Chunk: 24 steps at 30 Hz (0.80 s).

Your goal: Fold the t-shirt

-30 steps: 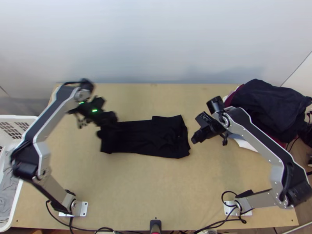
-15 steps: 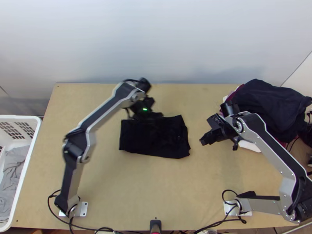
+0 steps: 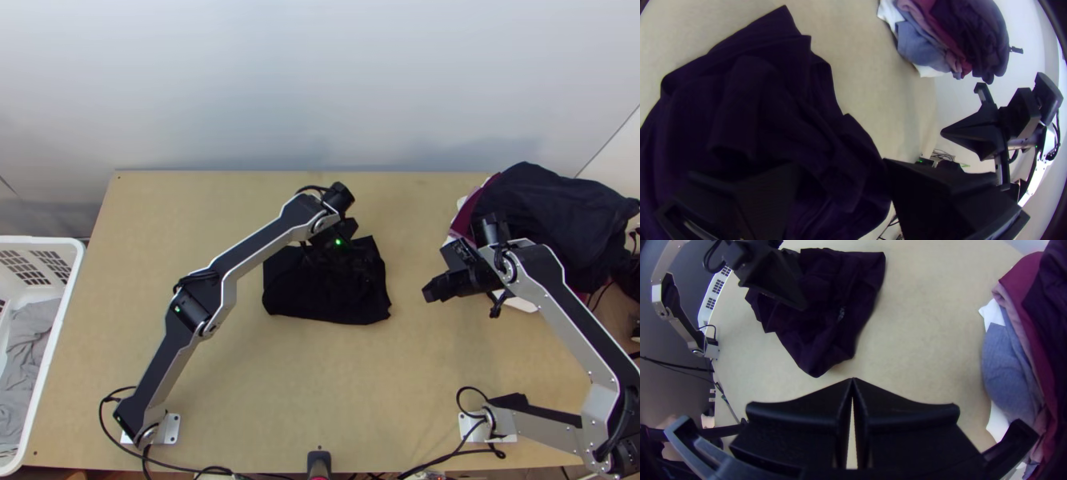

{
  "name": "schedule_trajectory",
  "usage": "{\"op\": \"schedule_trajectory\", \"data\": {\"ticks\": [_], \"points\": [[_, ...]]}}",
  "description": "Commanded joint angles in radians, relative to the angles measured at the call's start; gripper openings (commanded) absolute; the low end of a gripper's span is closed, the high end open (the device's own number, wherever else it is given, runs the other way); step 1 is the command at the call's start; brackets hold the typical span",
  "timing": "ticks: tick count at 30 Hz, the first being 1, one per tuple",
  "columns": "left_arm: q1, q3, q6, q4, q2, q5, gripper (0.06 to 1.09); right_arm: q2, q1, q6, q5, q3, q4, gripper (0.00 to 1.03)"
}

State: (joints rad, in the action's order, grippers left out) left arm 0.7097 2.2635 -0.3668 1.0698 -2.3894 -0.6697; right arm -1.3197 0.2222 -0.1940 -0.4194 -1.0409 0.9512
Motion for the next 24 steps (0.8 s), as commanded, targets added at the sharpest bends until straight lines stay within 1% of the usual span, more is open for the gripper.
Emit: {"op": "schedule_trajectory", "data": {"ticks": [1, 4, 6, 8, 10, 12, 13, 14, 16, 18, 19, 20, 21, 24], "points": [[-0.041, 0.008, 0.002, -0.008, 0.055, -0.005, 1.04, 0.013, -0.006, 0.001, -0.001, 0.002, 0.000, 0.03], [-0.084, 0.008, 0.009, 0.009, 0.151, -0.016, 1.04, 0.011, -0.004, -0.001, -0.001, -0.001, 0.000, 0.03], [-0.116, 0.008, 0.058, 0.044, 0.211, -0.031, 1.04, 0.010, -0.004, -0.001, -0.001, 0.001, 0.000, 0.03], [-0.150, 0.007, 0.144, 0.104, 0.263, -0.031, 1.04, 0.008, -0.001, -0.001, -0.001, 0.002, 0.000, 0.03], [-0.184, -0.016, 0.289, 0.217, 0.306, -0.028, 1.03, 0.008, 0.005, -0.001, -0.001, -0.001, 0.000, 0.03], [-0.208, -0.133, 0.407, 0.320, 0.352, -0.002, 1.03, 0.004, 0.014, 0.004, -0.002, -0.008, -0.002, 0.03], [-0.214, -0.213, 0.424, 0.328, 0.371, 0.021, 0.98, -0.003, 0.022, 0.011, -0.004, -0.010, -0.008, 0.03], [-0.227, -0.305, 0.427, 0.311, 0.392, 0.028, 0.92, -0.013, 0.034, 0.013, -0.007, -0.016, -0.015, 0.03], [-0.236, -0.479, 0.425, 0.213, 0.453, 0.042, 0.79, -0.039, 0.068, 0.013, -0.007, -0.034, -0.020, 0.03], [-0.236, -0.604, 0.390, 0.108, 0.509, 0.119, 0.66, -0.058, 0.101, 0.013, -0.007, -0.062, -0.026, 0.03], [-0.236, -0.648, 0.371, 0.073, 0.529, 0.136, 0.62, -0.069, 0.118, 0.015, -0.007, -0.077, -0.028, 0.03], [-0.234, -0.693, 0.362, 0.042, 0.547, 0.139, 0.60, -0.082, 0.132, 0.016, -0.009, -0.090, -0.032, 0.03], [-0.231, -0.731, 0.355, 0.016, 0.555, 0.144, 0.60, -0.093, 0.147, 0.028, -0.013, -0.096, -0.055, 0.03], [-0.227, -0.800, 0.333, -0.062, 0.550, 0.193, 0.54, -0.128, 0.193, 0.048, -0.013, -0.111, -0.123, 0.03]]}}
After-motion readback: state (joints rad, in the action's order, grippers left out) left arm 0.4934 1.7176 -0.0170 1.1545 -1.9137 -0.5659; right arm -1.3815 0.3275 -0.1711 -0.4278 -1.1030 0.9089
